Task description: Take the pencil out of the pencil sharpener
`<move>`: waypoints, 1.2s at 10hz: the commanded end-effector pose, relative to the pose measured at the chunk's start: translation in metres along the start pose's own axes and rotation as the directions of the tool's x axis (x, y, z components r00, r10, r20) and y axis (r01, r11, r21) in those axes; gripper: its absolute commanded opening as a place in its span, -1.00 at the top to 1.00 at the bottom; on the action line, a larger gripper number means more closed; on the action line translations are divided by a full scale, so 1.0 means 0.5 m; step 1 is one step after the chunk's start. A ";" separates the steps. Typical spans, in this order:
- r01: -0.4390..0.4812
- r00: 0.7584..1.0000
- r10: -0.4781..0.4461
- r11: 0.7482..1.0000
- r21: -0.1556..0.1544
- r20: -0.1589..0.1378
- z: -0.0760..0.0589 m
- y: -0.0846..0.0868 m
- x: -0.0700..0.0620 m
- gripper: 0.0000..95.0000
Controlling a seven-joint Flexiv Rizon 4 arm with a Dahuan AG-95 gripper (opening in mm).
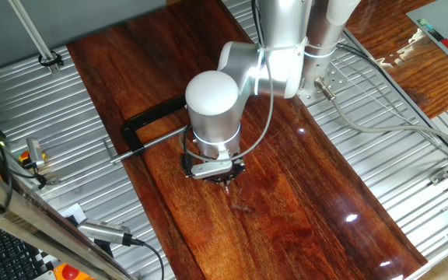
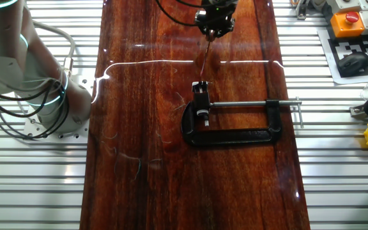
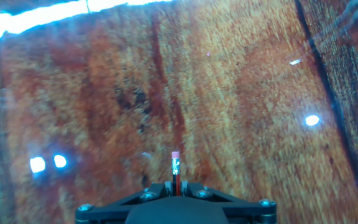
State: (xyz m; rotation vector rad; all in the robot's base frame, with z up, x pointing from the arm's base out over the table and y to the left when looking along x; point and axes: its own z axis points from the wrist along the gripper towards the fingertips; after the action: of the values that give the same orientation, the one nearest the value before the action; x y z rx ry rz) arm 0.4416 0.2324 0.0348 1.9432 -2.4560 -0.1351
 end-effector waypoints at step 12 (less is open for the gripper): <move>0.009 1.000 -0.009 1.000 0.005 -0.010 0.044 -0.010 0.005 1.00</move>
State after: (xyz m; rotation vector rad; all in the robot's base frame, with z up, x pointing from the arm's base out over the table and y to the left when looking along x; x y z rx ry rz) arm 0.4467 0.2323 0.0075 1.9570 -2.4456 -0.1158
